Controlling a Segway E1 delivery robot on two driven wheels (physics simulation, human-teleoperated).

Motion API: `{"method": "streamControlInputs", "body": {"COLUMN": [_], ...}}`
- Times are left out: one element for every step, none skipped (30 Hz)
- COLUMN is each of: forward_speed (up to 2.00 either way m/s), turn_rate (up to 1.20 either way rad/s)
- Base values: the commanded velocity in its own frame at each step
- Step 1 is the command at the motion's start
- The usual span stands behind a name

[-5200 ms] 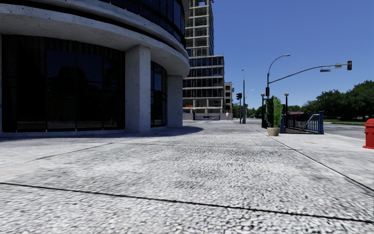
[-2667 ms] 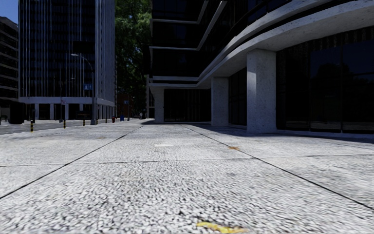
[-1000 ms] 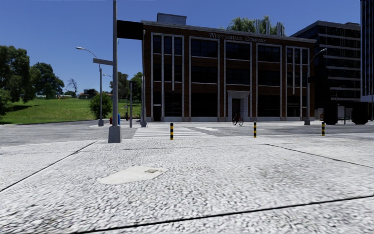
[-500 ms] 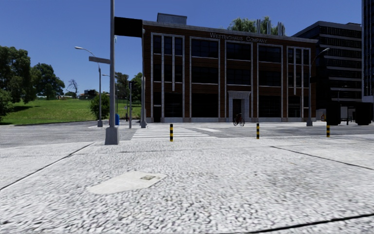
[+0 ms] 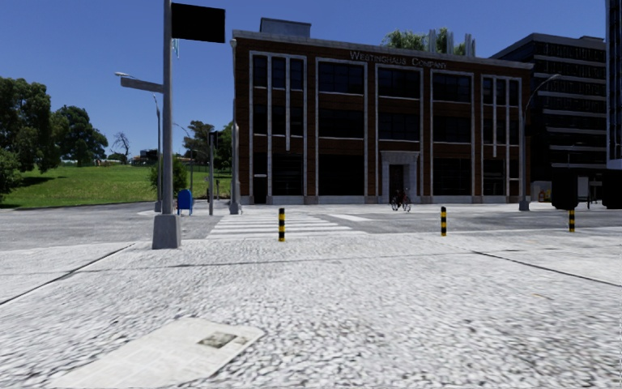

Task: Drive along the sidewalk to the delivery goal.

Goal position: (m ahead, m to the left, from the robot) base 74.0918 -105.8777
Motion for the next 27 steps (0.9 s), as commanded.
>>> {"method": "streamControlInputs", "body": {"forward_speed": [1.91, 1.91, 1.91, 1.91, 1.89, 1.85, 1.8, 1.74, 1.7, 1.69, 1.69, 1.69, 1.69, 1.68, 1.68, 1.68, 1.68, 1.68, 1.68, 1.68, 1.68, 1.68, 1.68, 1.68, 1.68, 1.68, 1.68], "turn_rate": [0.0, 0.0, 0.0, 0.0, 0.0, 0.0, 0.0, -0.35, -0.85, -1.2, -1.2, -1.2, -1.2, -1.2, -1.07, -0.37, -0.11, -0.11, -0.03, 0.0, 0.0, 0.0, 0.0, 0.0, 0.0, 0.0, 0.0]}}
